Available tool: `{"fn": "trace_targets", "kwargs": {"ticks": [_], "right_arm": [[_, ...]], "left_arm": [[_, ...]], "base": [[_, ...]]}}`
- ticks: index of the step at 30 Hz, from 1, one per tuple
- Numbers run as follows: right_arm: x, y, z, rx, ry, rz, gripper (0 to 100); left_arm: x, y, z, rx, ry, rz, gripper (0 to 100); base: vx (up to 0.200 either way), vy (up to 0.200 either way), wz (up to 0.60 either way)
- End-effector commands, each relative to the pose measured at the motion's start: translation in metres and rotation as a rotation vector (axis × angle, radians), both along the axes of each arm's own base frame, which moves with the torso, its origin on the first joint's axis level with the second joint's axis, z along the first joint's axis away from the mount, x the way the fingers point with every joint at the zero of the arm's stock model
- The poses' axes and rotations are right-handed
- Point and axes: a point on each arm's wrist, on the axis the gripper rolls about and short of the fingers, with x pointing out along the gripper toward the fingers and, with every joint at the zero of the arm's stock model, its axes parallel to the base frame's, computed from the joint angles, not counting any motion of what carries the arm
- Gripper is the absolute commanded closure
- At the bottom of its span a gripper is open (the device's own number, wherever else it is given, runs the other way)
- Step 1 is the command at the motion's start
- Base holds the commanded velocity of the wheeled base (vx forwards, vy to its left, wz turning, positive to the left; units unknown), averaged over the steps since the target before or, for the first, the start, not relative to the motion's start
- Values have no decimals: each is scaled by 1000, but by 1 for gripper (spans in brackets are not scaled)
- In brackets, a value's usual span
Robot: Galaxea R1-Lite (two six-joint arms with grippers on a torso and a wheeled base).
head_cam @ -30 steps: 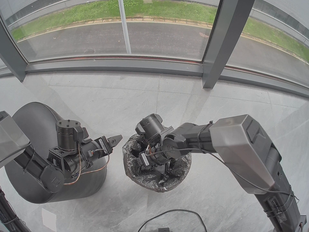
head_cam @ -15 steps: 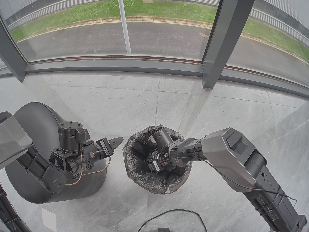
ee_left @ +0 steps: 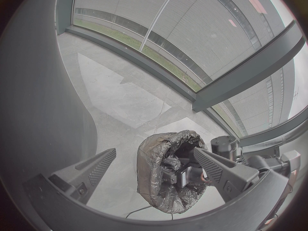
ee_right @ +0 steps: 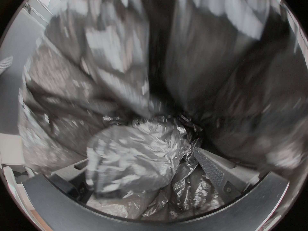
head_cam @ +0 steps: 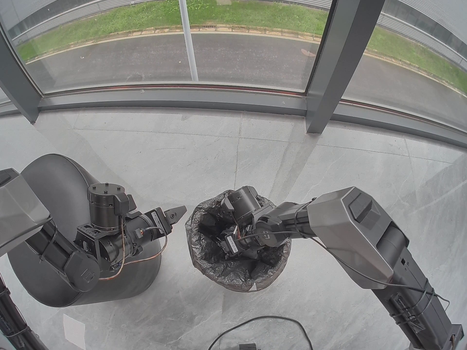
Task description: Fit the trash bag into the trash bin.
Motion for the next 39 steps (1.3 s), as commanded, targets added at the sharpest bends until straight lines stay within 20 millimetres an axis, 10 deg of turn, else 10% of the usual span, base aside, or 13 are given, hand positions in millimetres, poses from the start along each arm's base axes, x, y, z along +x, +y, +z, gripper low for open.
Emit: {"fn": "trace_targets", "kwargs": {"ticks": [1, 8, 19, 29, 33, 39], "right_arm": [[-9, 7, 55, 57, -82, 18, 0], [-39, 23, 112, 67, -171, 67, 0], [-46, 35, 95, 45, -149, 95, 0], [-64, 14, 151, -6, -164, 52, 0], [-104, -26, 207, -141, -51, 70, 0], [-175, -111, 239, -576, 445, 38, 0]], "left_arm": [[0, 0, 0, 0, 2, 0, 0], [-2, -1, 0, 0, 0, -4, 0], [-2, -2, 0, 0, 0, -7, 0], [-22, -4, 33, -21, -94, 0, 0], [-67, 1, 93, -62, -255, -49, 0], [-126, 32, 147, 45, -300, -70, 0]], "base": [[0, 0, 0], [0, 0, 0], [0, 0, 0], [0, 0, 0], [0, 0, 0], [0, 0, 0]]}}
